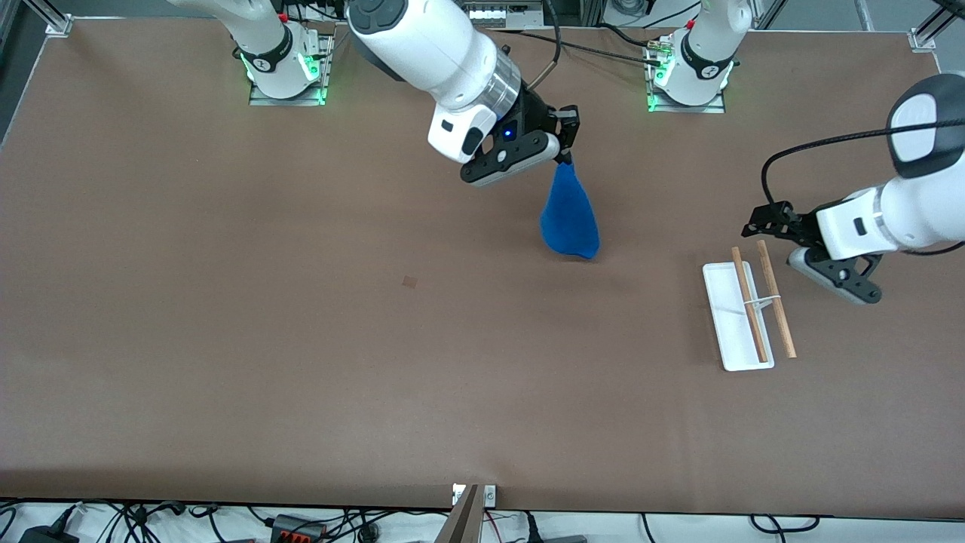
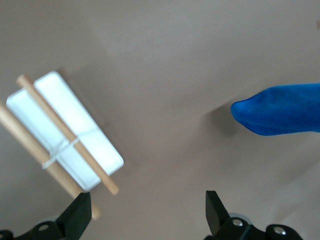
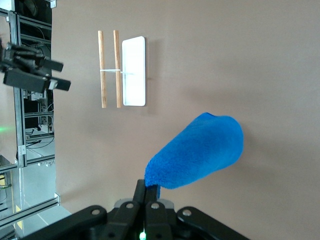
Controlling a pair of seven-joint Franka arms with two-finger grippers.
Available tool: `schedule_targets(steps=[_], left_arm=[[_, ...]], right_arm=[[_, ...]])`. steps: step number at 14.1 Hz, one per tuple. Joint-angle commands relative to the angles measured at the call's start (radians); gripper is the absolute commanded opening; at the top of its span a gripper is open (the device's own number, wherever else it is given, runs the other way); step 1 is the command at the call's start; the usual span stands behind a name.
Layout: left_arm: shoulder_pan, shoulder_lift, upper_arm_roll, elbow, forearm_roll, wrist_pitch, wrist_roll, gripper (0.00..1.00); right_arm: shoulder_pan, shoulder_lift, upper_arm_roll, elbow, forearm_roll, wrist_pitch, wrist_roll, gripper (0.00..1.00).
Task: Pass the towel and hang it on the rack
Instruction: 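Hold the towel up while the left gripper reaches toward it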
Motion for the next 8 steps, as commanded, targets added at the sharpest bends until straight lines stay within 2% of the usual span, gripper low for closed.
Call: schedule_targets(steps=[1, 4, 8], left_arm=[[-0.001, 0.012, -0.052, -0.044, -0.02, 0.12, 0.281, 1.0], [0.009, 0.004, -0.104, -0.172, -0.042, 0.302, 0.486, 1.0], [0.007, 0.004, -0.111, -0.284, -0.211, 0.43, 0.78, 1.0]], right_arm=[[0.034, 0.011, -0.012, 0.027, -0.022, 0.0, 0.046, 0.0], [0.035, 0.009, -0.01, 0.027, -0.026, 0.0, 0.051, 0.0], [0.034, 0.009, -0.01, 0.027, -0.027, 0.0, 0.051, 0.0]])
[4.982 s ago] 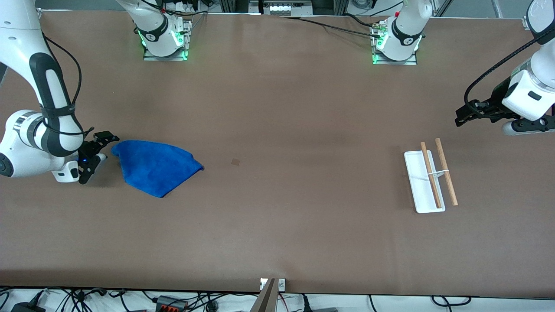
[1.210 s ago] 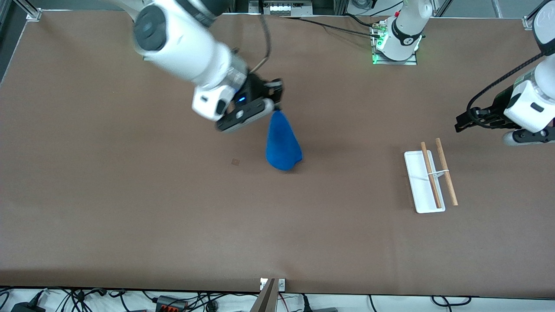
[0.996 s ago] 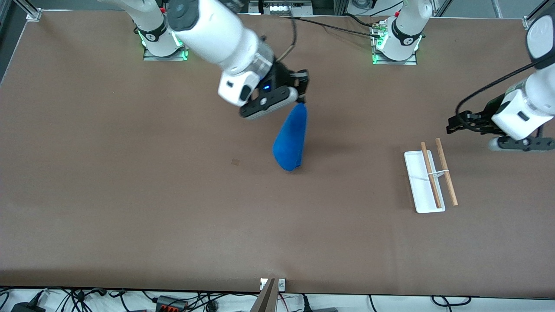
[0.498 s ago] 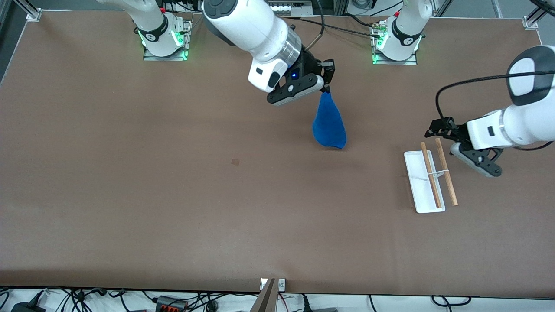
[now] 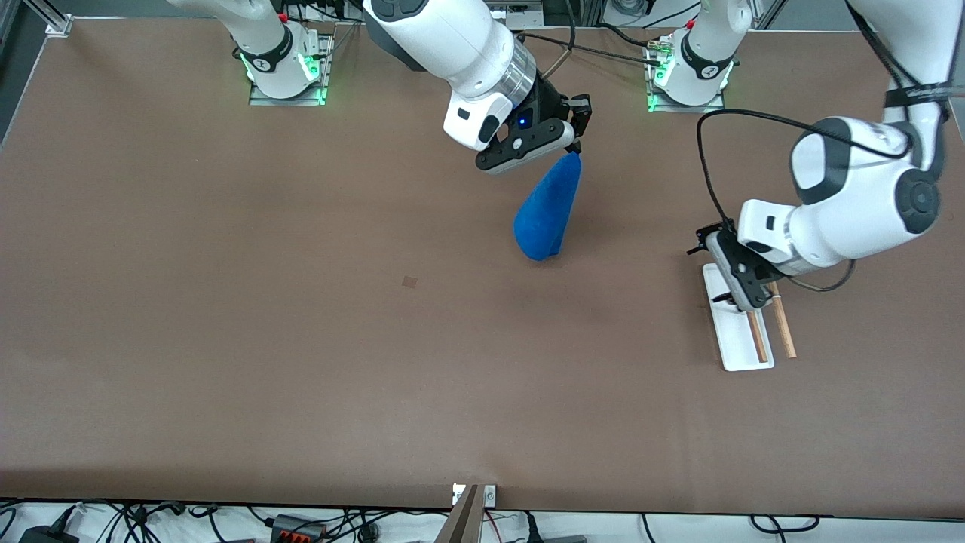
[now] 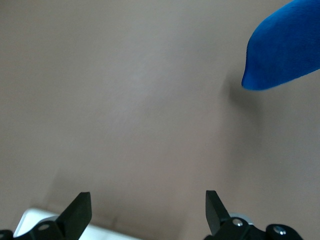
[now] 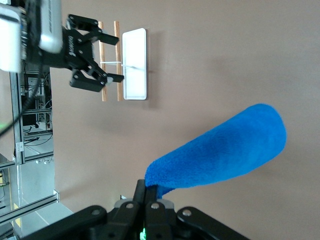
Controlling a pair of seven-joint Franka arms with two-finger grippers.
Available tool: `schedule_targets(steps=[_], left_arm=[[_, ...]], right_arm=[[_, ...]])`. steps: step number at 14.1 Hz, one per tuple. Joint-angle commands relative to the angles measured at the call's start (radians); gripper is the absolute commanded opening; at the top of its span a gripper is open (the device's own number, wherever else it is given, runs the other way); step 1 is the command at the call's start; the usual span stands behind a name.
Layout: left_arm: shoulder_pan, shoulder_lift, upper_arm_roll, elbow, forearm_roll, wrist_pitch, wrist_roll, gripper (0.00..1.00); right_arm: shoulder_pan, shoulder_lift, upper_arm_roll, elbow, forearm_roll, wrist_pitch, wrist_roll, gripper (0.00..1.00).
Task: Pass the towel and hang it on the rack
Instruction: 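Hold the towel up while the left gripper reaches toward it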
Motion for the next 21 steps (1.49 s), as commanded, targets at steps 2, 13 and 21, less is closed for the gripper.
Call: schedule_targets(steps=[2, 13, 21], left_arm=[[0.009, -0.025, -0.008, -0.138, -0.211, 0.102, 0.308, 1.0], [0.0, 0.063, -0.147, -0.278, -0.69, 0.277, 0.852, 1.0], [-0.052, 0.159, -0.189, -0.249, -0.852, 0.348, 0.953, 0.94]], right_arm=[[0.009, 0.008, -0.005, 0.026, -0.017, -0.001, 0.028, 0.0], [0.002, 0.008, -0.007, 0.022, -0.02, -0.004, 0.025, 0.0], [0.005, 0.002, -0.007, -0.003, -0.06, -0.01, 0.025, 0.0]])
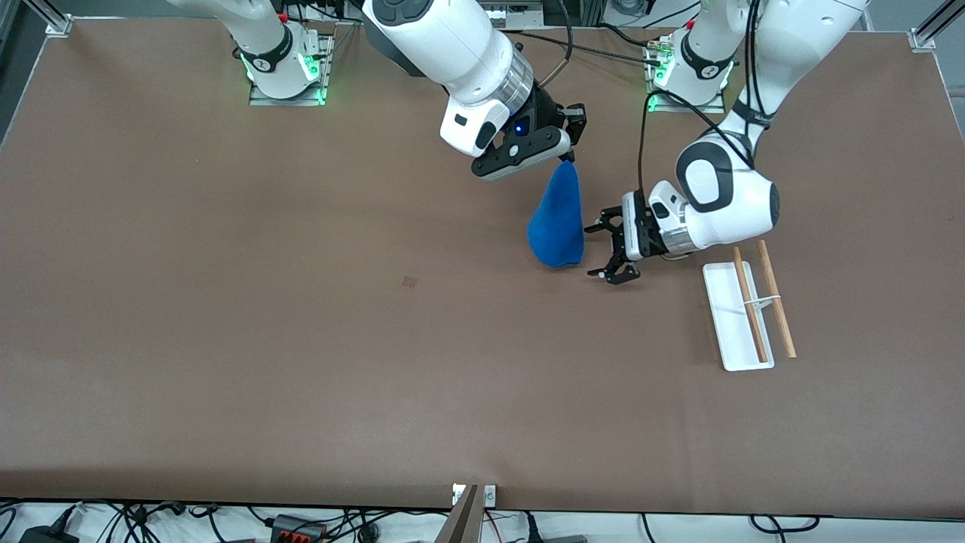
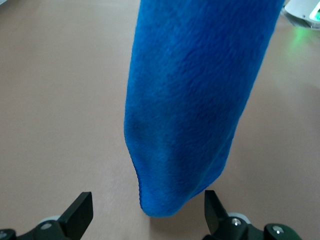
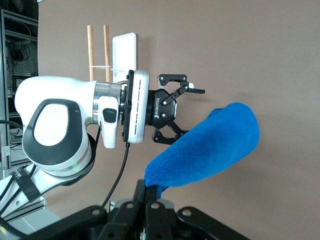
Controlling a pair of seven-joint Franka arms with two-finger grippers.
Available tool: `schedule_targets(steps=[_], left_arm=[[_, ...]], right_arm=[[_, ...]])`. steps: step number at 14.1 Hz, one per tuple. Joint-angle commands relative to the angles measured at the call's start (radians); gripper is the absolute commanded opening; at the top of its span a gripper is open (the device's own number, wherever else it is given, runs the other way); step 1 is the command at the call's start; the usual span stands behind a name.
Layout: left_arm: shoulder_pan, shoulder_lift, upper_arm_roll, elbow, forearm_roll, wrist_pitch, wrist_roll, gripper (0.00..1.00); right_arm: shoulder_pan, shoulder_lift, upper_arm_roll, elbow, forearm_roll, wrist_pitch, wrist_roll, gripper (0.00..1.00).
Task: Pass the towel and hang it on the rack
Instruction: 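Hold the towel up while the left gripper reaches toward it, then close the left gripper on the hanging towel's lower end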
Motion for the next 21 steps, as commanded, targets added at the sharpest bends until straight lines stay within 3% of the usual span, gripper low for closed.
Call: schedule_targets(steps=[1, 3, 8, 9, 11, 12, 14, 16, 17, 19, 21], left_arm=[[-0.01, 0.039, -0.008, 0.035, -0.048, 0.029, 0.055, 0.87], [-0.025, 0.041, -0.008, 0.041, -0.052, 0.029, 0.055, 0.78], [-0.07, 0.038, -0.013, 0.039, -0.123, 0.029, 0.055, 0.8], [-0.076, 0.038, -0.013, 0.039, -0.123, 0.029, 0.056, 0.74], [-0.079, 0.038, -0.011, 0.041, -0.123, 0.029, 0.056, 0.43], [-0.081, 0.038, -0.013, 0.043, -0.124, 0.029, 0.056, 0.35], [-0.079, 0.039, -0.013, 0.041, -0.143, 0.029, 0.056, 0.41], [-0.079, 0.038, -0.013, 0.041, -0.144, 0.029, 0.061, 0.25], [-0.081, 0.041, -0.013, 0.041, -0.144, 0.029, 0.061, 0.24], [-0.082, 0.039, -0.013, 0.041, -0.146, 0.029, 0.061, 0.04], [-0.081, 0.036, -0.011, 0.041, -0.146, 0.029, 0.061, 0.01]], right_arm=[[0.002, -0.006, 0.001, 0.003, -0.018, -0.008, 0.023, 0.0], [0.004, -0.006, 0.001, 0.003, -0.019, -0.008, 0.023, 0.0], [0.004, -0.006, 0.001, 0.003, -0.013, -0.006, 0.023, 0.0], [0.004, -0.006, 0.001, 0.003, -0.015, -0.006, 0.023, 0.0], [0.005, -0.006, 0.001, 0.003, -0.018, -0.004, 0.025, 0.0], [0.007, -0.006, 0.001, 0.003, -0.018, -0.003, 0.026, 0.0], [0.008, -0.006, 0.001, 0.003, -0.018, -0.001, 0.026, 0.0], [0.008, -0.006, 0.001, 0.003, -0.019, -0.001, 0.026, 0.0], [0.007, -0.006, 0.001, 0.003, -0.019, -0.001, 0.026, 0.0], [0.007, -0.006, 0.001, 0.003, -0.018, -0.001, 0.026, 0.0], [0.007, -0.006, 0.001, 0.003, -0.018, -0.001, 0.026, 0.0]])
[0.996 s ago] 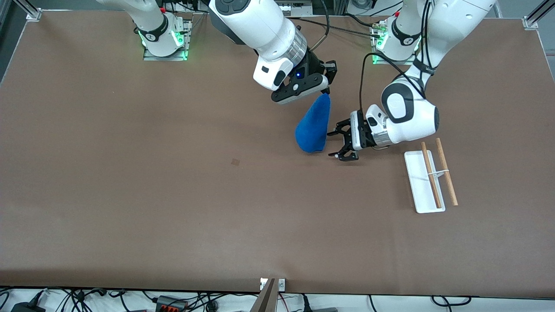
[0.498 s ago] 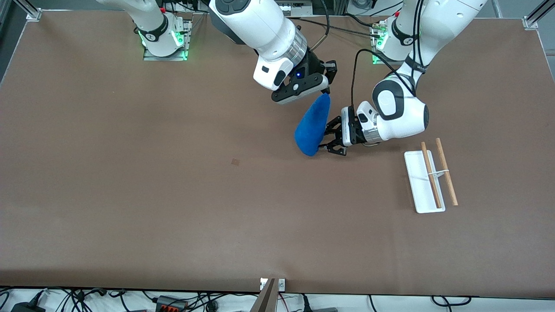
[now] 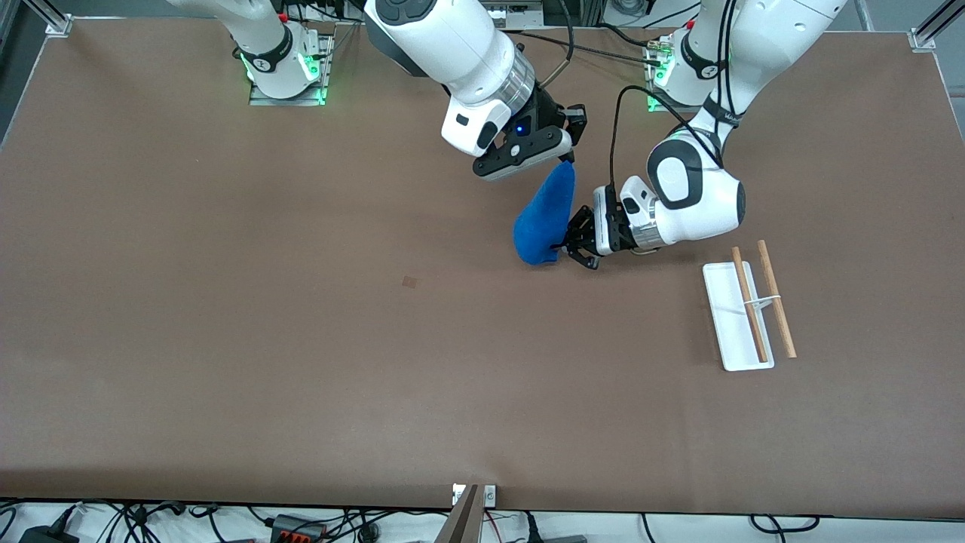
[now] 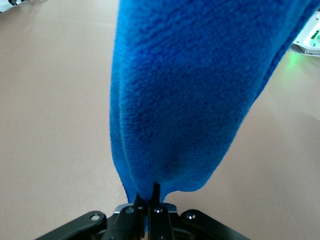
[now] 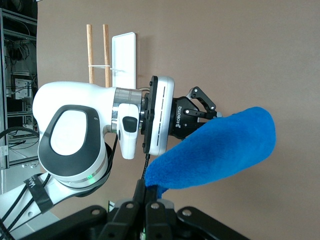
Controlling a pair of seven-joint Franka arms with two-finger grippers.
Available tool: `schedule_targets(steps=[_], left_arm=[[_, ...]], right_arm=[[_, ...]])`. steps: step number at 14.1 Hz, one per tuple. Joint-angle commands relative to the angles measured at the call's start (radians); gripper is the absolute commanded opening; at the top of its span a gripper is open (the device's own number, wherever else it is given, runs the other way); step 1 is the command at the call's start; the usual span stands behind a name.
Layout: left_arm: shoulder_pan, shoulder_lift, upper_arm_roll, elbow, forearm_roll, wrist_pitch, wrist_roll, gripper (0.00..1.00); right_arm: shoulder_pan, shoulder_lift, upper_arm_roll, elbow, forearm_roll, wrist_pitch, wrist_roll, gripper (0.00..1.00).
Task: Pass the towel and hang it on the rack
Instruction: 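Close the left gripper on the hanging towel's lower end, then carry the towel with the left gripper while the right gripper releases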
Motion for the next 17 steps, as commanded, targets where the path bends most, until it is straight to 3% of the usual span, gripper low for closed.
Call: schedule_targets(steps=[1, 5, 6, 7, 12, 17], left_arm=[[-0.002, 0.001, -0.003, 0.011, -0.044, 0.021, 0.053, 0.0], [0.009, -0.036, 0.008, 0.018, -0.031, 0.024, 0.035, 0.0], [0.02, -0.04, 0.011, 0.015, -0.031, 0.024, 0.031, 0.0], [0.049, -0.04, 0.011, 0.011, -0.03, 0.022, 0.03, 0.0], [0.142, -0.079, 0.014, -0.012, 0.024, -0.016, -0.001, 0.0], [0.211, -0.197, 0.019, -0.032, 0.258, -0.074, -0.273, 0.0]], right_arm=[[0.003, -0.006, 0.001, 0.003, -0.016, -0.002, 0.023, 0.0], [0.003, -0.006, 0.001, 0.003, -0.019, -0.003, 0.018, 0.03], [0.0, -0.006, 0.001, 0.003, -0.019, -0.006, 0.021, 0.77], [-0.003, -0.006, -0.001, 0.0, -0.032, -0.008, 0.014, 1.0], [-0.057, -0.012, -0.025, -0.003, -0.13, -0.075, -0.003, 1.0], [-0.196, -0.038, -0.027, -0.002, -0.333, -0.282, -0.063, 1.0]])
